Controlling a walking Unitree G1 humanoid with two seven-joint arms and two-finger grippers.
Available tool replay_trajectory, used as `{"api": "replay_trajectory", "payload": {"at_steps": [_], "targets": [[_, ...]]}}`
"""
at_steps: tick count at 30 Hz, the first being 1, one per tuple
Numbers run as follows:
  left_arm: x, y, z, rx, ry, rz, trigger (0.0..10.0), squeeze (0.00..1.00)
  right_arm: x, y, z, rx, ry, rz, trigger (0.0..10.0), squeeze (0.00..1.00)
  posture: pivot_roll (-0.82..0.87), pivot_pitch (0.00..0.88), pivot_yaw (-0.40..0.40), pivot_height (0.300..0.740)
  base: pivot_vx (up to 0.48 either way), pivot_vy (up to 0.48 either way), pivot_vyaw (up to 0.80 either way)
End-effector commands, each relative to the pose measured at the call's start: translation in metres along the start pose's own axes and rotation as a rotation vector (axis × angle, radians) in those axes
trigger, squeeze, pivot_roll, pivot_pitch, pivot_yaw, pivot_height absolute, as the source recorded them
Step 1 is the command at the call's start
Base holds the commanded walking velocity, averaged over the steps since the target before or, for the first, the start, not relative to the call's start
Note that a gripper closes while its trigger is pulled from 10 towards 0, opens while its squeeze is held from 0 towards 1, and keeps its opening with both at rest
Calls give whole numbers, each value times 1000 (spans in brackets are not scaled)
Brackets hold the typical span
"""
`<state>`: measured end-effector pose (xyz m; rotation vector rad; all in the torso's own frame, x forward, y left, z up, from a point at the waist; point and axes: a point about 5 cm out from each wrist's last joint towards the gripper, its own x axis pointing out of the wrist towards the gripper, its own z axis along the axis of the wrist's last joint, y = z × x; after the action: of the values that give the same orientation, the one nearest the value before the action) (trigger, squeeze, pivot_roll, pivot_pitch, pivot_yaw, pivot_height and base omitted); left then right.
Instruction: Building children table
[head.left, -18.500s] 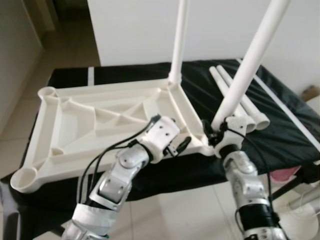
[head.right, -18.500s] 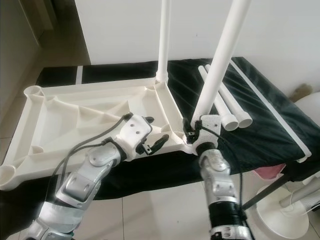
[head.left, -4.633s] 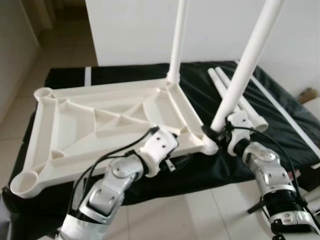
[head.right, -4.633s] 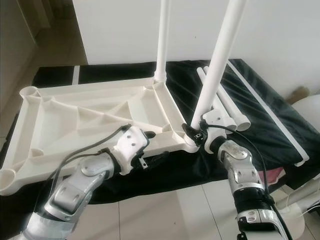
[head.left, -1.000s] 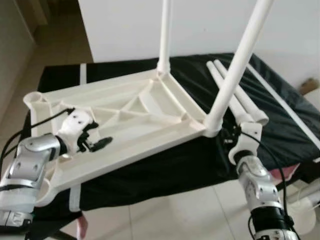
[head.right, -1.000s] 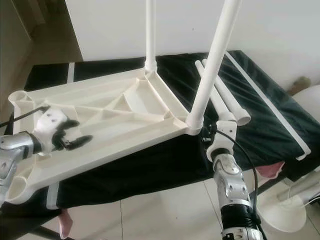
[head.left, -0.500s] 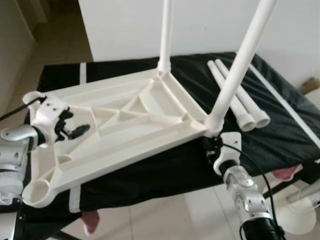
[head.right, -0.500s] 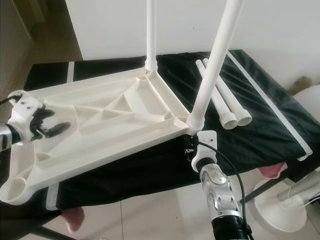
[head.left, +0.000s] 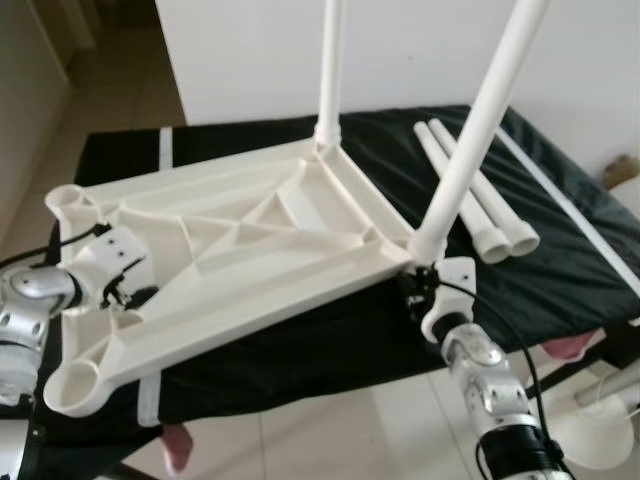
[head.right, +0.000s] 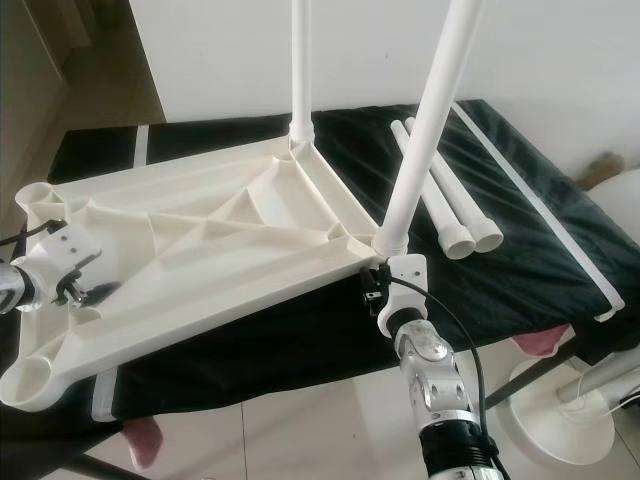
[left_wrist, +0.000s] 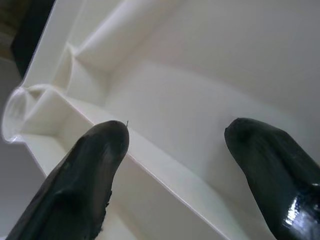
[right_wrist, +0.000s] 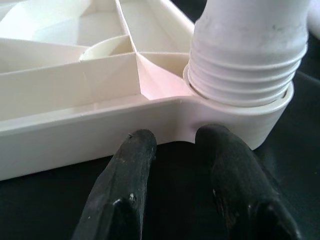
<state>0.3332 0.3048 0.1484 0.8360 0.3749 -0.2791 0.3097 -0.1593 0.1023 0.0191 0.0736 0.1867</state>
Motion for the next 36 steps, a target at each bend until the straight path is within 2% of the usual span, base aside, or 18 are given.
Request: {"api": "replay_trajectory", "payload": {"at_steps": [1,2,3,4,5,6,8,9,12,19,20,22,23,26,28,30,32,36], "targets": [[1,-12,-5,19,7,-50,10000,0,3,-2,-1,9,2,-3,10000,0,60,40,-25,740,0,0,0],[1,-12,-5,19,7,-50,10000,0,3,-2,-1,9,2,-3,10000,0,60,40,-25,740,0,0,0],[1,-21,-3,43,-27,-149,10000,0,8,-3,0,11,11,12,10000,0,64,38,-23,740,0,0,0],[-1,-25,-2,54,-37,-201,10000,0,12,-4,0,14,16,21,10000,0,64,38,-23,740,0,0,0],[-1,-25,-2,54,-37,-201,10000,0,12,-4,0,14,16,21,10000,0,64,38,-23,740,0,0,0],[-2,-30,-2,62,-48,-248,10000,0,15,-4,0,16,23,32,10000,0,69,36,-20,740,0,0,0],[-7,-42,2,42,-90,-354,10000,0,22,-2,2,8,26,65,10000,0,71,34,-18,740,0,0,0],[-7,-42,2,42,-90,-354,10000,0,22,-2,2,8,26,65,10000,0,71,34,-18,740,0,0,0],[-19,-64,10,17,-154,-528,10000,0,35,6,7,-16,32,142,10000,0,74,30,-16,740,0,0,0],[-31,-87,20,8,-203,-687,10000,0,50,17,12,-45,48,205,10000,0,82,27,-20,740,0,0,0],[-36,-95,26,0,-231,-735,10000,0,54,19,14,-48,48,211,10000,0,86,27,-22,740,0,0,0],[-36,-95,26,0,-231,-735,10000,0,54,19,14,-48,48,211,10000,0,86,27,-22,740,0,0,0],[-41,-104,32,-2,-261,-778,10000,0,57,20,17,-51,46,212,10000,0,88,29,-22,740,0,0,0],[-45,-113,40,-16,-293,-812,10000,0,59,21,19,-50,45,212,10000,0,90,31,-23,740,0,0,0],[-52,-128,60,-40,-383,-857,10000,0,61,19,20,-53,44,196,10000,0,92,33,-23,740,0,0,0],[-55,-133,67,-48,-414,-870,10000,0,62,18,20,-53,44,191,10000,0,92,33,-23,740,0,0,0],[-62,-143,88,-79,-491,-891,10000,0,62,17,22,-44,31,185,10000,0,86,38,-20,740,0,0,0],[-63,-140,102,-131,-528,-854,10000,0,60,14,20,-37,22,179,10000,0,84,44,-20,740,0,0,0]]}}
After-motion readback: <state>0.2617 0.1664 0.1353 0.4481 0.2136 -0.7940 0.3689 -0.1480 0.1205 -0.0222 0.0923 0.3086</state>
